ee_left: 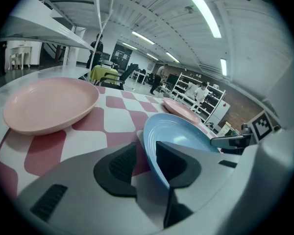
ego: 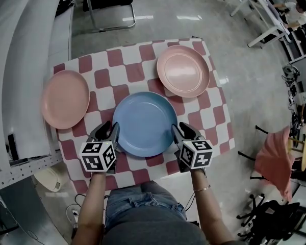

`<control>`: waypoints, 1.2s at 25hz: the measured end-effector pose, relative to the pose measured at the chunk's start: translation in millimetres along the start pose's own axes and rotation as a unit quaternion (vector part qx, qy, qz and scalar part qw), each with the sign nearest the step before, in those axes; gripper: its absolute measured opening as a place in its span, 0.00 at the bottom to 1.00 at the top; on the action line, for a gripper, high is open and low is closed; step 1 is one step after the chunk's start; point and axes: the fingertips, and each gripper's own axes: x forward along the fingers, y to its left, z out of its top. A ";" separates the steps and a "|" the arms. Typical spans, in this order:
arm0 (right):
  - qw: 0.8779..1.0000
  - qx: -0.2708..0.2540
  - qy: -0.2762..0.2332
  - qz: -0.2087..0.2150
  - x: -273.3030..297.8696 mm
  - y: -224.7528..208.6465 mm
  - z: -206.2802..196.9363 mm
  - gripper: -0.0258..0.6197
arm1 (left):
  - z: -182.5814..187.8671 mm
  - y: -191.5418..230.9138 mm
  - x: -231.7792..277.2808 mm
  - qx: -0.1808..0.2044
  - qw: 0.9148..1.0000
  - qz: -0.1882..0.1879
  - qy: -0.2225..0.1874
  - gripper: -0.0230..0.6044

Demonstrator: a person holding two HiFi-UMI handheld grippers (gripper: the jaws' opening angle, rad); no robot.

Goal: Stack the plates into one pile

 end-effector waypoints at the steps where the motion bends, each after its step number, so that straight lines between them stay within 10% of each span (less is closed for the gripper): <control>1: 1.000 -0.001 0.002 -0.002 0.9 -0.2 -1.3 0.26 | -1.4 -0.1 1.3 0.002 1.000 0.000 0.005 0.25; 30: 1.000 0.028 0.011 0.007 7.2 1.3 -6.6 0.15 | -5.4 -0.8 14.8 0.010 0.999 0.005 0.030 0.13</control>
